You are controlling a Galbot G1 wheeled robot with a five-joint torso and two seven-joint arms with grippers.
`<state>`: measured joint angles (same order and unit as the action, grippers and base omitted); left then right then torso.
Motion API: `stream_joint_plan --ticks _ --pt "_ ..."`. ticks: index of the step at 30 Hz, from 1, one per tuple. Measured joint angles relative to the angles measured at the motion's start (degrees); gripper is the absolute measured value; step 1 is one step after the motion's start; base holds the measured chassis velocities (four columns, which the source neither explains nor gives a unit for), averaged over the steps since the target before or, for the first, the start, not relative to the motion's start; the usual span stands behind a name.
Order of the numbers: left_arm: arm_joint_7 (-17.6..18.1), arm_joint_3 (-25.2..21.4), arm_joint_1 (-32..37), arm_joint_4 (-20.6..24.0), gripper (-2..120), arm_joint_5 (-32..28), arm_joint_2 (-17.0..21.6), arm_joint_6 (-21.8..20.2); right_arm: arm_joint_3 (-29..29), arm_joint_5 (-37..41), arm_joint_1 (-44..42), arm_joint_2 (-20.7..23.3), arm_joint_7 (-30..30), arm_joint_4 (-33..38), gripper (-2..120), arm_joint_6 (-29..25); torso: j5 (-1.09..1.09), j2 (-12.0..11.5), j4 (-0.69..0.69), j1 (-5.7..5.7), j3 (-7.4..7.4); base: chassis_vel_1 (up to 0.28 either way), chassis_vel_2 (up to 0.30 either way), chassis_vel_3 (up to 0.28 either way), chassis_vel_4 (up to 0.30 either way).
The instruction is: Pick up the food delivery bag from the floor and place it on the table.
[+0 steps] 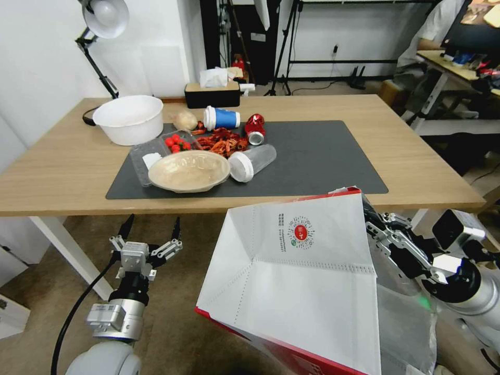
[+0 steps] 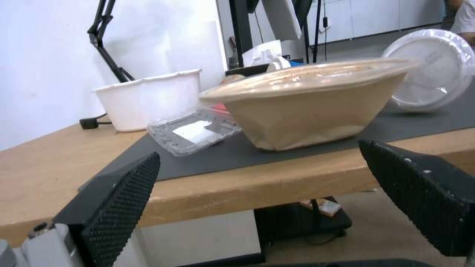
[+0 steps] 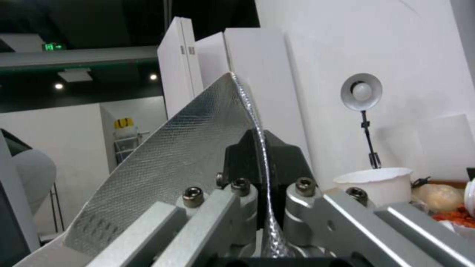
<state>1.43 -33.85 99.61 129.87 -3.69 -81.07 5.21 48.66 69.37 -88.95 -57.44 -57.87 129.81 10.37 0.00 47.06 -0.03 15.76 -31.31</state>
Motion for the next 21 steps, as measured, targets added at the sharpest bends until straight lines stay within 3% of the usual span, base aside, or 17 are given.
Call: stream_joint_plan --ticks 9,15,21 --pt "0.06 0.24 -0.02 0.0 100 0.12 -0.17 0.16 -0.03 -0.2 -0.04 -0.1 -0.06 0.07 0 -0.03 0.0 2.19 0.0 0.95 -1.25 0.0 0.0 0.0 0.0" --pt "-1.0 0.36 -0.06 -0.91 100 -0.51 -0.35 3.05 0.1 -0.21 -0.11 0.19 -0.09 0.15 0 -0.05 0.0 4.1 0.0 1.73 -2.36 0.0 0.0 0.0 0.0" --pt "-1.22 0.37 -0.2 -0.98 100 -0.91 -0.32 3.7 0.04 -0.2 -0.03 0.24 -0.02 0.18 0 -0.05 0.0 4.4 0.0 1.85 -2.55 0.0 0.0 0.0 0.0"
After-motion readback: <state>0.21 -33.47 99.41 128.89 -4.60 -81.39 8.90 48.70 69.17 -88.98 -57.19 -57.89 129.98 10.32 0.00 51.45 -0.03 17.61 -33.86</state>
